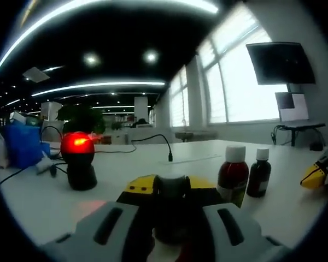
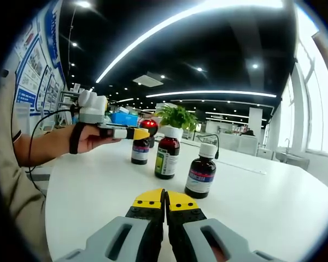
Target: Rotate the medicine bottle to make it face forward pick up the medicine bottle inspect the drug traceability code place the medicine on the table
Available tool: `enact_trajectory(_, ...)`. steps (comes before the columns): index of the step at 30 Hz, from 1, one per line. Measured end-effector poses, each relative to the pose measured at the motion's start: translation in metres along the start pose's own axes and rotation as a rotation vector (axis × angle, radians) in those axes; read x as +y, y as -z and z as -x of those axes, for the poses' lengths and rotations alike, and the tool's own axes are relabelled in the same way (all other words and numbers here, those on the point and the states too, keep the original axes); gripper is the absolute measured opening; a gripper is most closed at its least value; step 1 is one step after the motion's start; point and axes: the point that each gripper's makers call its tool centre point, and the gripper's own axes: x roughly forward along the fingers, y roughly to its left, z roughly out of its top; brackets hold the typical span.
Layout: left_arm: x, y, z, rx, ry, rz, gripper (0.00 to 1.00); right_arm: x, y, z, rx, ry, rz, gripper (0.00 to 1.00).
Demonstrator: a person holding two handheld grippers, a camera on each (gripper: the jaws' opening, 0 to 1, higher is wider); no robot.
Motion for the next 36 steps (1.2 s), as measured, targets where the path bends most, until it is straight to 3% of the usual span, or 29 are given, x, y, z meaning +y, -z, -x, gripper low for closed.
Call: enact_trajectory(36,-0.019,0.002,-0.006,0.007,0.293,0.094,0.11,0.003,0.001,0.000,0.008,-0.002,-0.005,0.00)
